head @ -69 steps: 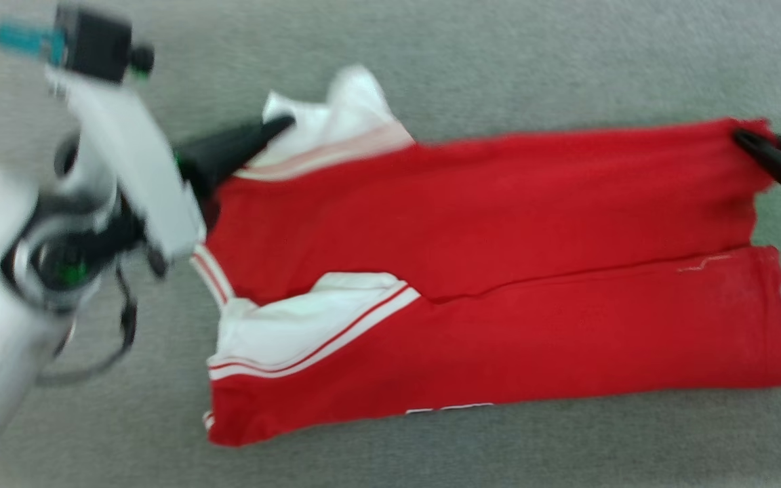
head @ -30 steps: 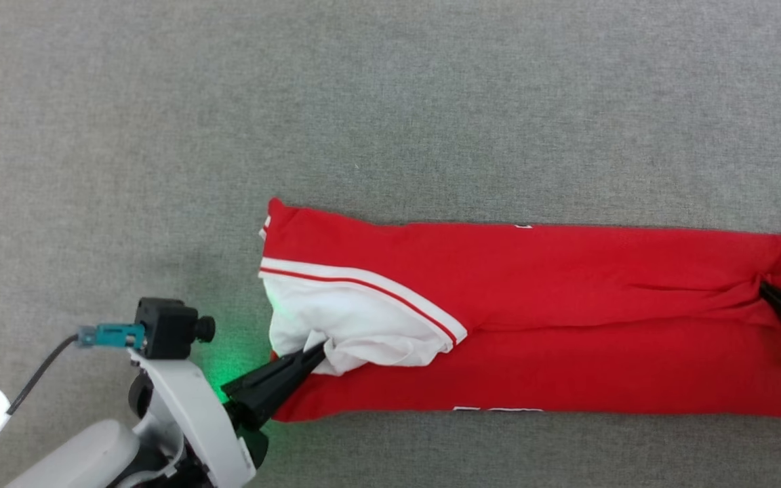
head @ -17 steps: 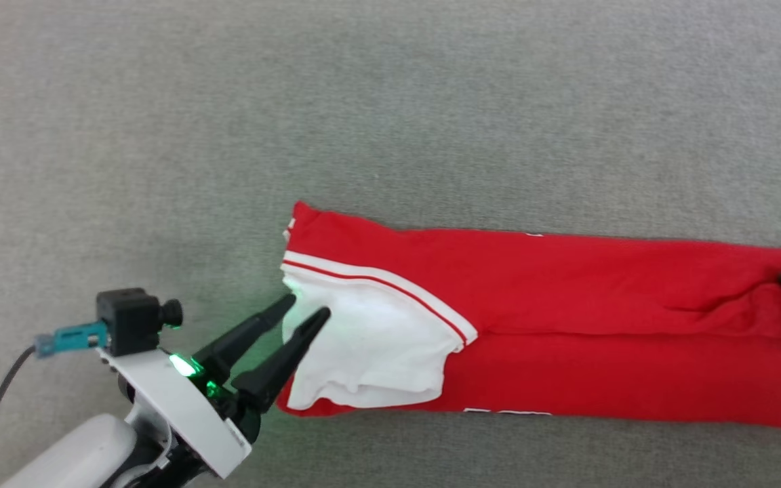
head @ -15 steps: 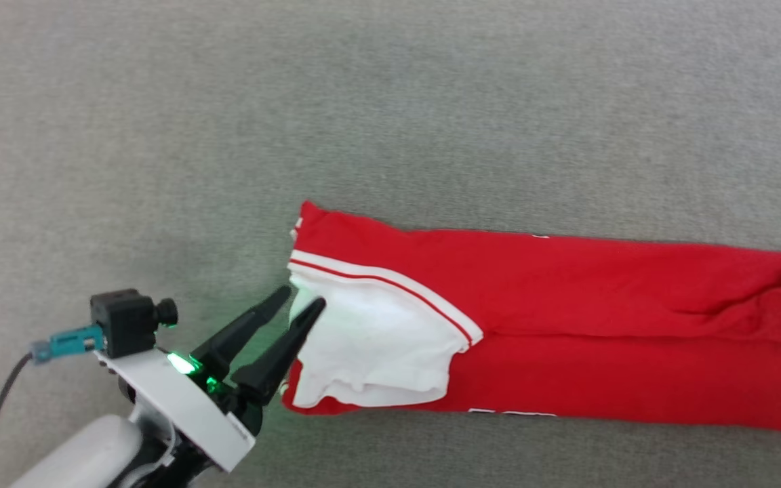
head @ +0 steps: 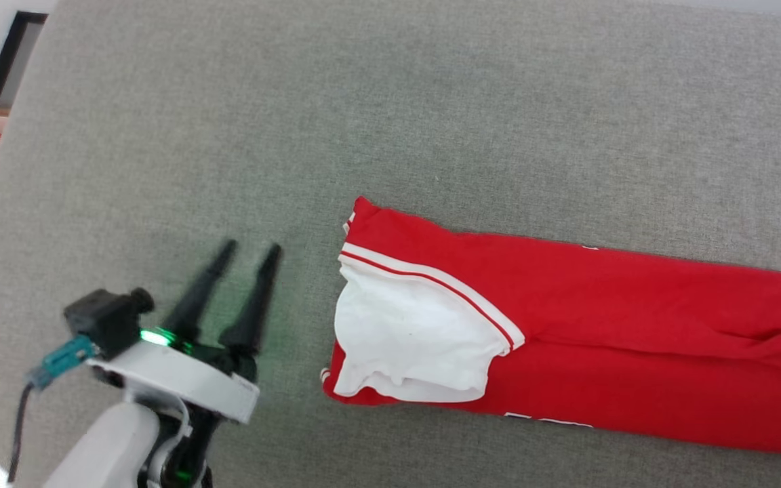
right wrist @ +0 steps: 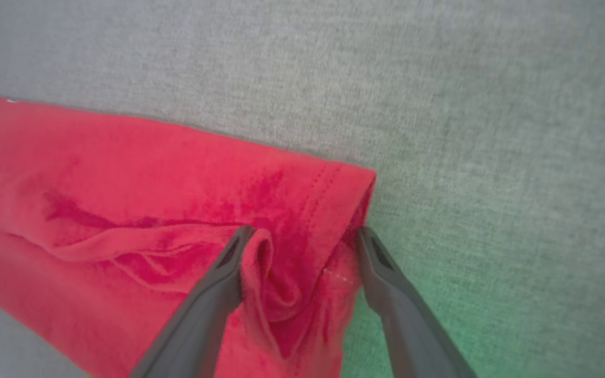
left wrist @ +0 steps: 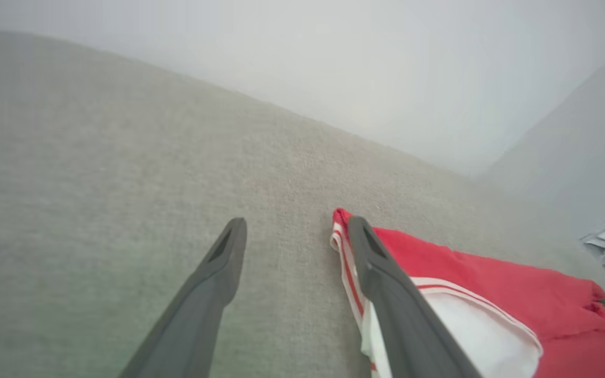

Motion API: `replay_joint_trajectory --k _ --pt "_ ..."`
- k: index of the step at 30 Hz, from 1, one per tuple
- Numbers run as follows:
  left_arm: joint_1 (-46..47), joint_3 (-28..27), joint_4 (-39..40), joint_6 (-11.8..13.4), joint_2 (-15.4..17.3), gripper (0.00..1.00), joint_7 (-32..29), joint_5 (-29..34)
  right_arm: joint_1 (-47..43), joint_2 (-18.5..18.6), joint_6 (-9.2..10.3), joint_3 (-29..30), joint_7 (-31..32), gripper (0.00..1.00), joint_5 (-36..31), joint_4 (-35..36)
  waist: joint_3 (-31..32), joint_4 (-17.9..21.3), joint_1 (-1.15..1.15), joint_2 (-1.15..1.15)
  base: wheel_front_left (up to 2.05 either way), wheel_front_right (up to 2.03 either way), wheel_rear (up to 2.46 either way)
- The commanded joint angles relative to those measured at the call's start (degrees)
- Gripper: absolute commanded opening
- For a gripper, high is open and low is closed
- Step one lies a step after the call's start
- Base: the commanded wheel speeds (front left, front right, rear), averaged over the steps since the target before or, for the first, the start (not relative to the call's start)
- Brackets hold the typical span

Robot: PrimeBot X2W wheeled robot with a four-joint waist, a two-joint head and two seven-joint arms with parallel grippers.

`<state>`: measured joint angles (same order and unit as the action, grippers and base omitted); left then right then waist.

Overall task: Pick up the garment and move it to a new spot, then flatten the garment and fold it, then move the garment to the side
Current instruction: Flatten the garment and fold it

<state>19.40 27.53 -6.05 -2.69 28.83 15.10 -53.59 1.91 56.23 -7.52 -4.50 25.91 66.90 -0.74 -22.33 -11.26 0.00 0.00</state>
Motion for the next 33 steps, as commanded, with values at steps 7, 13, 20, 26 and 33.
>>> replay_joint_trajectory --k 7,13,20,26,33 --pt "-4.27 -11.32 1.29 0.24 -6.84 1.0 -0.01 20.83 -2.06 -2.02 0.07 1.9 8.95 1.0 1.98 -0.72 0.23 0.95 0.0 0.0 0.0 0.0 0.0" --pt "-5.61 -15.38 0.74 -1.03 -10.89 1.0 -0.01 30.95 -0.3 -5.79 0.07 3.67 16.24 1.0 -0.5 -1.33 -0.01 1.43 0.0 0.0 0.0 0.0 0.0" --pt "-4.89 -18.38 -1.93 -3.45 -14.34 1.0 -0.01 35.39 3.03 -13.68 0.07 2.28 24.86 1.0 -7.56 -3.82 -1.01 1.46 0.0 0.0 0.0 0.0 0.0" --pt "-4.26 -19.68 -3.46 -4.39 -16.33 1.0 -0.01 37.32 5.57 -20.75 0.0 1.86 28.9 0.0 -13.26 -4.21 -1.5 1.38 0.0 0.0 0.0 0.0 0.0" --pt "-4.49 -20.83 -3.72 -4.78 -16.96 1.0 0.0 38.1 7.52 -23.51 -0.1 6.48 28.34 0.0 -16.36 -2.33 -1.33 2.08 0.0 0.0 0.0 0.0 0.0"
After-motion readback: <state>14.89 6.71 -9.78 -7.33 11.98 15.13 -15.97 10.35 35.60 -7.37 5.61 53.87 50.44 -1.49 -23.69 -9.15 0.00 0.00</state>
